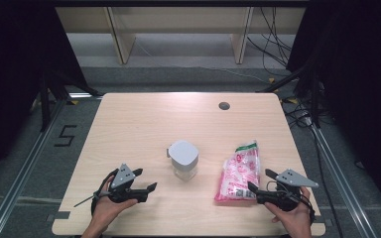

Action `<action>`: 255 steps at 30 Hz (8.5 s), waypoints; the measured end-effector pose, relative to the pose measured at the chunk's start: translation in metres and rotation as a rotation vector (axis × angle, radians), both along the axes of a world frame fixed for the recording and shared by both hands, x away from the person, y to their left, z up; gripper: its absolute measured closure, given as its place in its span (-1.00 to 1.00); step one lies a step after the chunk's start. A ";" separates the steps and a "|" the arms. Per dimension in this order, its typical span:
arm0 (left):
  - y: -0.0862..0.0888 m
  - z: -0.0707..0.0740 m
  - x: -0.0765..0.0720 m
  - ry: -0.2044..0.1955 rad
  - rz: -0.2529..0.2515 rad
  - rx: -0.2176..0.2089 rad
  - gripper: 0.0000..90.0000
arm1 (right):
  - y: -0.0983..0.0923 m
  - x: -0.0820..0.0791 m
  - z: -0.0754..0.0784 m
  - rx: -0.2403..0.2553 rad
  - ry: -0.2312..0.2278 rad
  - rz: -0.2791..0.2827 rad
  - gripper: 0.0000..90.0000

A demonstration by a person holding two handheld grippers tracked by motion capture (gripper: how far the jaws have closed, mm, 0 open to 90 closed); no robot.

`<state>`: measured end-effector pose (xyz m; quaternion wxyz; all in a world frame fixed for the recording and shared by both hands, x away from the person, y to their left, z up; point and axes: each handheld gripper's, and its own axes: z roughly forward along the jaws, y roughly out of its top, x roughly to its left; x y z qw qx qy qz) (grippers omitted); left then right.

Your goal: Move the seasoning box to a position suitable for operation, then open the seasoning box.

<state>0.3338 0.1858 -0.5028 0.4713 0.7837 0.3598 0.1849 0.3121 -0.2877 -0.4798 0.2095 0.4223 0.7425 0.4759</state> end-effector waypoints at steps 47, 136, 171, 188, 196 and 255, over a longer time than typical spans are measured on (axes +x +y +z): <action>-0.038 0.009 0.078 -0.108 -0.028 0.023 0.20 | 0.002 0.001 0.001 -0.021 0.011 0.015 -0.48; -0.037 -0.002 0.022 0.004 -0.137 -0.011 0.53 | 0.003 -0.002 0.003 -0.004 0.009 0.012 -0.45; -0.023 0.058 0.006 -0.104 -0.190 -0.059 0.57 | 0.001 0.004 0.000 -0.018 0.000 0.035 -0.45; -0.061 0.074 0.028 -0.166 -0.228 -0.036 0.98 | 0.007 0.002 0.002 -0.034 0.003 0.046 -0.45; -0.061 0.064 0.040 -0.143 -0.218 -0.019 0.98 | 0.007 0.002 0.002 -0.031 -0.001 0.048 -0.45; -0.049 0.058 0.040 -0.136 -0.209 -0.064 0.97 | 0.117 0.035 0.026 -0.056 -0.157 0.315 1.00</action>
